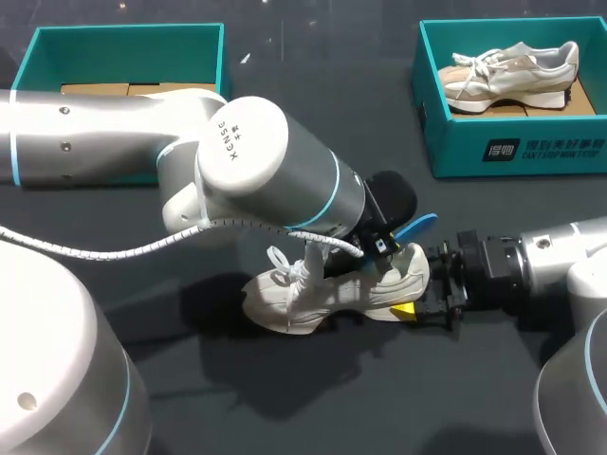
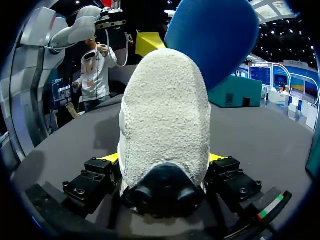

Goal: Take the shoe out of the shoebox, open the shoe tongue, remove and reinsert the insole, then place the shoe into the shoebox

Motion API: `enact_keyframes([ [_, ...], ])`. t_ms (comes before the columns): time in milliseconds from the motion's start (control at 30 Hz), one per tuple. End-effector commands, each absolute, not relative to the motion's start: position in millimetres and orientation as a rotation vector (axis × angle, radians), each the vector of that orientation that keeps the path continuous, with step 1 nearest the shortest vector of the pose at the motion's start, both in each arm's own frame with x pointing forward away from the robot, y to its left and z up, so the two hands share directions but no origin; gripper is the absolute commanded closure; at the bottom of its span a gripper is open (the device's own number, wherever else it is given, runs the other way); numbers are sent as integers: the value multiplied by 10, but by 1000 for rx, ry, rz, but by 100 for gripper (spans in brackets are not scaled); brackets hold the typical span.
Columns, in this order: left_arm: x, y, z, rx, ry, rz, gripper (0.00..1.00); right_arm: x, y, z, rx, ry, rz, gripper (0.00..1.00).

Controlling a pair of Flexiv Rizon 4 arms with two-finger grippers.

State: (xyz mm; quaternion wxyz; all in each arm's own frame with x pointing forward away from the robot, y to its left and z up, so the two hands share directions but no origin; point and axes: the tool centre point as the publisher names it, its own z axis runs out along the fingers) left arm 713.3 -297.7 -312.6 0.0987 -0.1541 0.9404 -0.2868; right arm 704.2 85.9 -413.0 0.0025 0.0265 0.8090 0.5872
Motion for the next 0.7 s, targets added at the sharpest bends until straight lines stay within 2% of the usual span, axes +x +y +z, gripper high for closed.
enact_keyframes([
  [33,7172,-3007,-3124,-468,2779,-850,100,7034,863,-4143,84,2541,1837,100],
  [67,7176,-3005,-3136,-471,2779,-850,100,7034,863,-4143,84,2541,1837,100],
  [100,7173,-3000,-3152,-473,2780,-851,67,7034,863,-4143,84,2541,1837,100],
  [133,7162,-2991,-3173,-474,2780,-850,58,7034,863,-4143,84,2541,1837,100],
  [167,7148,-2982,-3193,-473,2779,-850,54,7034,863,-4143,84,2541,1837,100],
  [233,7126,-2971,-3226,-472,2755,-859,53,7034,863,-4143,84,2541,1837,100],
  [433,7107,-2975,-3302,-460,2680,-880,56,7034,863,-4143,84,2541,1837,100],
  [700,7167,-3019,-3392,-460,2647,-887,65,7034,863,-4143,84,2541,1837,100],
])
